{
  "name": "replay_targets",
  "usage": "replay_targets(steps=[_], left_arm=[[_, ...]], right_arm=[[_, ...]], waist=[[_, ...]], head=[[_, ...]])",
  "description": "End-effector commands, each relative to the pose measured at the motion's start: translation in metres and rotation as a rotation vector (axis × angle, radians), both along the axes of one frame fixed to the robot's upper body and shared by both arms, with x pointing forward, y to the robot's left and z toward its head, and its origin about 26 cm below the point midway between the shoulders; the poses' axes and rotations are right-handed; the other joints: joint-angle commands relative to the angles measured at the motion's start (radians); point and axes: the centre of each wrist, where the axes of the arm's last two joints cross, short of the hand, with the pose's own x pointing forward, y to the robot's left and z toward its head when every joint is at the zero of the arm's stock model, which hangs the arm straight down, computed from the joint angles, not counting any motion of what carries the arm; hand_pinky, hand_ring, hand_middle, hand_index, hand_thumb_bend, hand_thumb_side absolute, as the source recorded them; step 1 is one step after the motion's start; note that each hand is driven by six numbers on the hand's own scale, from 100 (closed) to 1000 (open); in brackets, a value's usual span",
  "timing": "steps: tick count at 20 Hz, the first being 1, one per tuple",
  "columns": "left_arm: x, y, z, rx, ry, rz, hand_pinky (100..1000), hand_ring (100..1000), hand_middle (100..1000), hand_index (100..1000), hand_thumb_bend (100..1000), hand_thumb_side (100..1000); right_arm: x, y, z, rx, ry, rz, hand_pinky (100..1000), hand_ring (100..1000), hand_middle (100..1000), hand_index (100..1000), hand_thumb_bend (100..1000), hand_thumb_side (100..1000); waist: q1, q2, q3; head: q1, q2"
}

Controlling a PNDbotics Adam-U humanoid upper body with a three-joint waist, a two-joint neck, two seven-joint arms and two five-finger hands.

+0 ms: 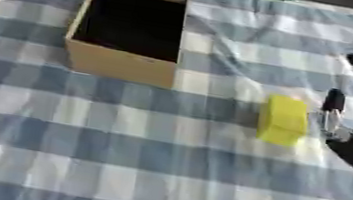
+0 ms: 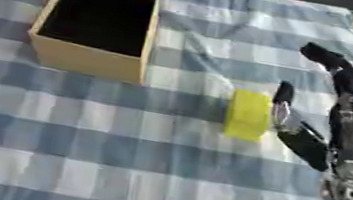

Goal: Pick up objects on the table and place them in the box.

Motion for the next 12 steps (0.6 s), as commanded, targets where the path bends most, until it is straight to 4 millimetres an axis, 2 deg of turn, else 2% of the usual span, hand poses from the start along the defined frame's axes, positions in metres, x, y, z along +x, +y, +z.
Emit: replay_targets(steps=[1,5,7,8,12], left_arm=[[-0.0028,0.0027,0.0074,0.011,-0.021,0.003,934,636,609,681,264,653],[-0.0027,0.0024,0.0075,0.011,-0.019,0.002,934,636,609,681,261,654],[-0.0026,0.0022,0.0075,0.011,-0.019,0.001,935,636,609,681,259,654],[-0.0026,0.0021,0.0075,0.010,-0.019,0.000,935,636,609,681,258,654],[-0.0026,0.0019,0.0073,0.011,-0.017,-0.001,935,635,609,681,254,654]], right_arm=[[-0.0037,-0.0094,0.0112,-0.154,0.032,-0.053,933,879,847,963,100,541],[-0.0065,-0.0147,0.0113,-0.365,0.139,-0.134,942,943,904,1000,100,565],[-0.0067,-0.0150,0.0114,-0.457,0.192,-0.149,954,966,910,1000,100,461],[-0.0066,-0.0149,0.0117,-0.495,0.214,-0.151,959,969,900,1000,100,442],[-0.0060,-0.0175,0.0152,-0.579,0.281,-0.160,965,980,906,1000,114,477]], waist=[[-0.001,-0.018,-0.001],[-0.004,-0.016,0.001],[-0.004,-0.015,0.002],[-0.004,-0.015,0.002],[-0.004,-0.014,0.003]], head=[[0.003,-0.006],[0.001,-0.007],[0.001,-0.008],[0.001,-0.009],[0.001,-0.011]])
